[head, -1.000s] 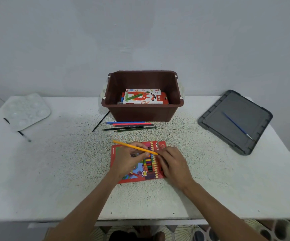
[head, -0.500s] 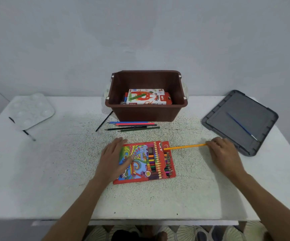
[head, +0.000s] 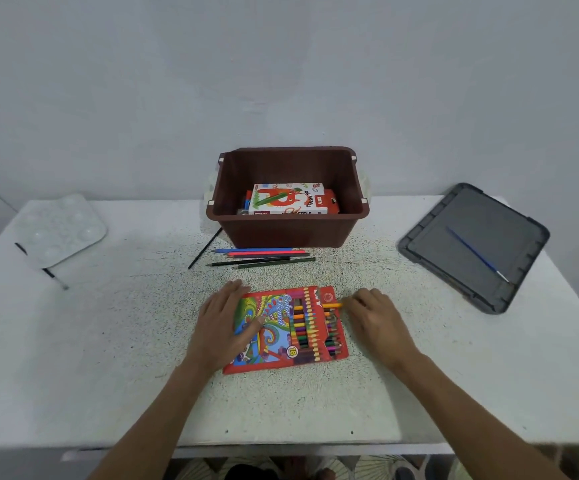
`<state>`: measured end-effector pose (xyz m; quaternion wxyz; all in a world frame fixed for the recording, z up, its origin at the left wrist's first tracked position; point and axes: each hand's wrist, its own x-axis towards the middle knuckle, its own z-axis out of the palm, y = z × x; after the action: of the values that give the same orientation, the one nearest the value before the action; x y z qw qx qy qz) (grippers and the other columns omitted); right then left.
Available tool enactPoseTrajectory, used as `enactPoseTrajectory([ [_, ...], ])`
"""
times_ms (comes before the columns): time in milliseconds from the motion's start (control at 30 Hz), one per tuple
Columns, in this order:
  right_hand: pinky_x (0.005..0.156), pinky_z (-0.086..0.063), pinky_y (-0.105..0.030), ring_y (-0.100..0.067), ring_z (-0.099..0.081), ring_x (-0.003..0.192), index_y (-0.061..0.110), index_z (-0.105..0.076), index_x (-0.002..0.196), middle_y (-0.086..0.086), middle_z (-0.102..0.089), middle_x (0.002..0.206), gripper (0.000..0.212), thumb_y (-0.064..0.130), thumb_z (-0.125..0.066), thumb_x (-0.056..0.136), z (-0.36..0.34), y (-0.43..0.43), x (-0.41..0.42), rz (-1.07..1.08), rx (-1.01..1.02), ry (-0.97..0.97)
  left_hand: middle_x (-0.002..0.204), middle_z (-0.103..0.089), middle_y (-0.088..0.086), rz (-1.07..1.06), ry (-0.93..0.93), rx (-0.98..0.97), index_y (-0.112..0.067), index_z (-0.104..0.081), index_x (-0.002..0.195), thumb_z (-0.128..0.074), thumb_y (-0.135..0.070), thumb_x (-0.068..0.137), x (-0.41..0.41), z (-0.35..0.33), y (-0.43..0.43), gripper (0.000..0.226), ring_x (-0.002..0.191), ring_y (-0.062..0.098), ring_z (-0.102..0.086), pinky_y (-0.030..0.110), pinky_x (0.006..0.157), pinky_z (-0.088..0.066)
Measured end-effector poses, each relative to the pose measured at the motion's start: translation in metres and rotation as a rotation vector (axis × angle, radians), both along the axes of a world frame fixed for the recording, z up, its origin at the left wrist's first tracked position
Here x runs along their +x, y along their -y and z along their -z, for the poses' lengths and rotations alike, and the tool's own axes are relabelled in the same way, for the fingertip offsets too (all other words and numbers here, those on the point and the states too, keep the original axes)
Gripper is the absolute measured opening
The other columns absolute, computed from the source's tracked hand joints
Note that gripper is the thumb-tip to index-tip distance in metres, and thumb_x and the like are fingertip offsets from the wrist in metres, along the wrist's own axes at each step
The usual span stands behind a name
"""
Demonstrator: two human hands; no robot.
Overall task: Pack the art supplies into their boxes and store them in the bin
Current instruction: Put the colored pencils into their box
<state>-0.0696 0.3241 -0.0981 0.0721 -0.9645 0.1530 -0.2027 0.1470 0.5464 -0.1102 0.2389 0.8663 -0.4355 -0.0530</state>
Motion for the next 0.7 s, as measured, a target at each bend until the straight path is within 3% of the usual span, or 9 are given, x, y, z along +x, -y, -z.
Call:
enactPoseTrajectory([
  [100,0.071,-0.053,-0.030,-0.017,-0.057,0.082,0.007,-0.069,0.111,-0.002,-0.063,0.095,0.039,0.022,-0.078,0.077,0.003,-0.015,0.007,-0.007,0.046,-0.025,0.151,-0.044,0.002,0.002,0.008,0.000,-0.020,-0.047,0.141,-0.022,-0.088,0.080,0.000,0.001,0.000,0.094,0.137,0.023,-0.044,0.046,0.111,-0.029],
  [300,0.073,-0.052,-0.033,-0.020,-0.053,0.090,0.006,-0.062,0.125,-0.006,-0.061,0.106,0.049,0.020,-0.073,0.080,0.013,-0.023,0.002,0.034,0.124,0.028,0.149,-0.046,0.001,-0.016,-0.014,-0.015,-0.021,-0.049,0.139,-0.031,-0.083,0.082,0.000,0.002,0.000,0.086,0.136,0.020,-0.045,0.045,0.111,-0.030],
  [400,0.074,-0.053,-0.036,-0.021,-0.053,0.092,0.005,-0.060,0.128,-0.006,-0.061,0.108,0.048,0.026,-0.063,0.085,0.014,-0.023,0.003,0.051,0.148,0.014,0.139,-0.055,-0.002,-0.080,-0.051,-0.098,-0.022,-0.056,0.129,-0.039,-0.064,0.088,0.003,-0.002,0.006,0.062,0.125,0.019,-0.053,0.045,0.108,-0.035],
  [533,0.076,-0.052,-0.035,-0.020,-0.052,0.092,0.005,-0.058,0.130,-0.007,-0.061,0.110,0.050,0.030,-0.057,0.087,0.013,-0.025,0.003,0.068,0.160,-0.010,0.136,-0.058,0.004,-0.082,0.071,-0.095,-0.014,-0.060,0.129,-0.050,-0.038,0.096,0.014,-0.013,0.024,0.042,0.119,0.024,-0.056,0.048,0.100,-0.040],
  [600,0.075,-0.052,-0.035,-0.020,-0.051,0.092,0.007,-0.058,0.131,-0.006,-0.060,0.109,0.049,0.030,-0.057,0.088,0.013,-0.025,0.003,0.066,0.156,-0.015,0.141,-0.056,0.006,-0.044,0.122,-0.033,-0.013,-0.058,0.135,-0.056,-0.022,0.098,0.020,-0.014,0.033,0.038,0.122,0.028,-0.054,0.051,0.100,-0.042],
  [700,0.074,-0.052,-0.035,-0.020,-0.052,0.091,0.009,-0.059,0.131,-0.005,-0.060,0.108,0.047,0.031,-0.056,0.089,0.013,-0.026,0.003,0.065,0.136,-0.009,0.142,-0.056,0.005,0.002,0.175,0.064,-0.014,-0.055,0.138,-0.053,-0.017,0.099,0.026,-0.018,0.042,0.040,0.121,0.031,-0.055,0.052,0.099,-0.045],
])
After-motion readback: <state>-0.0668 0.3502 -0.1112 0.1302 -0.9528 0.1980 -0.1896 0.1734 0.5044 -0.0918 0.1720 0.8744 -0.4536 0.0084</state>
